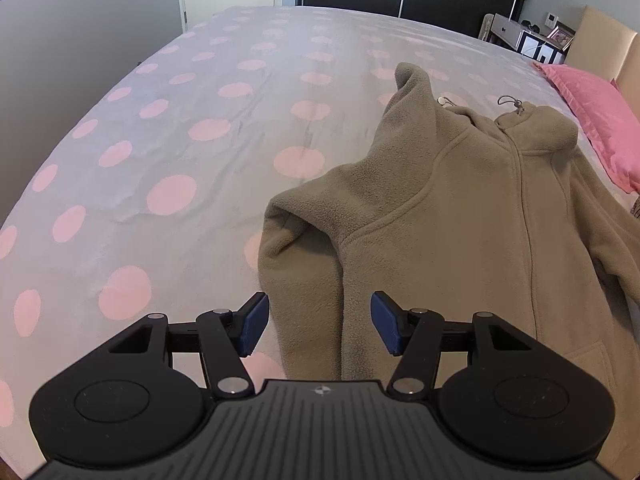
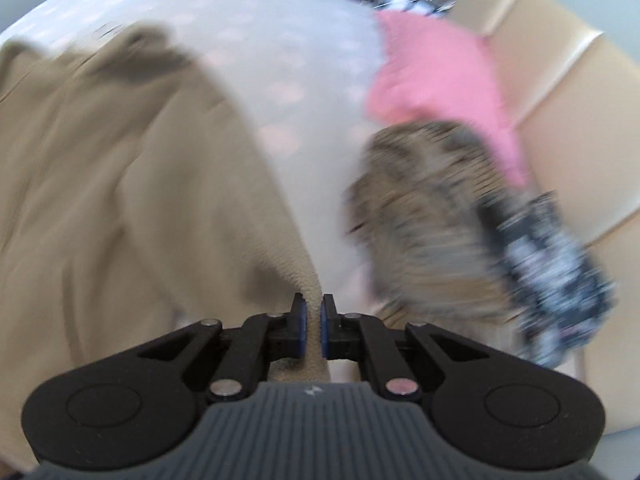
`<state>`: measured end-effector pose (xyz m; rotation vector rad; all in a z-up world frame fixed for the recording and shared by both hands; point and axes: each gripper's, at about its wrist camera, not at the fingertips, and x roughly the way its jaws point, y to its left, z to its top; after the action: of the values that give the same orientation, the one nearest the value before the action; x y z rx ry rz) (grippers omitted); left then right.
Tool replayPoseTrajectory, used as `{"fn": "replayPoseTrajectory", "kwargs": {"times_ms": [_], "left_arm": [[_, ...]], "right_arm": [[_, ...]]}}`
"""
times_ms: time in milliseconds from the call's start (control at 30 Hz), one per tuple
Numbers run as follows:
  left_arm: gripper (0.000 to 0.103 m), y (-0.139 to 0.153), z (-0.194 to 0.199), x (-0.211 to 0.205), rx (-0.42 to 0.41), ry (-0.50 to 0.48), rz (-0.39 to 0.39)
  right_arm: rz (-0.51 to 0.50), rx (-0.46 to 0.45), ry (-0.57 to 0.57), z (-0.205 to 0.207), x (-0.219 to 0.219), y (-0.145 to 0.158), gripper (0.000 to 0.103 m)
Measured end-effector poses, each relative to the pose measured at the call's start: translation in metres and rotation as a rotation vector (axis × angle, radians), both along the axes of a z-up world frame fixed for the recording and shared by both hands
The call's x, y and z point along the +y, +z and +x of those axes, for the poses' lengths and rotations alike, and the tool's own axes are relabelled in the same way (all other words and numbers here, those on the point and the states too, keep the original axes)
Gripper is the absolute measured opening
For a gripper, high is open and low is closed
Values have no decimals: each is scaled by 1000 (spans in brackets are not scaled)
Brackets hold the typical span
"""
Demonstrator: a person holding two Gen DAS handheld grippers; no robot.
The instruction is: Fold clothes
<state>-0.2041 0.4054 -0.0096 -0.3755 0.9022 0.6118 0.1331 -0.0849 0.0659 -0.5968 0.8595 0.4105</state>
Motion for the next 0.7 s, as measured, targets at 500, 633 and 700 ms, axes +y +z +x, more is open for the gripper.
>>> {"fn": "replayPoseTrajectory", "kwargs": {"times_ms": [500, 633, 700], "left_arm": [[55, -22, 8, 23, 41, 35, -19], [54, -32, 13, 34, 42, 19, -30], [54, -40, 14, 40, 51, 16, -46]], "right_arm": [[-76, -368, -340, 169, 6, 61, 9], [-80, -302, -326, 181, 13, 36, 23], [-51, -300, -292, 168, 15, 25, 54]]}}
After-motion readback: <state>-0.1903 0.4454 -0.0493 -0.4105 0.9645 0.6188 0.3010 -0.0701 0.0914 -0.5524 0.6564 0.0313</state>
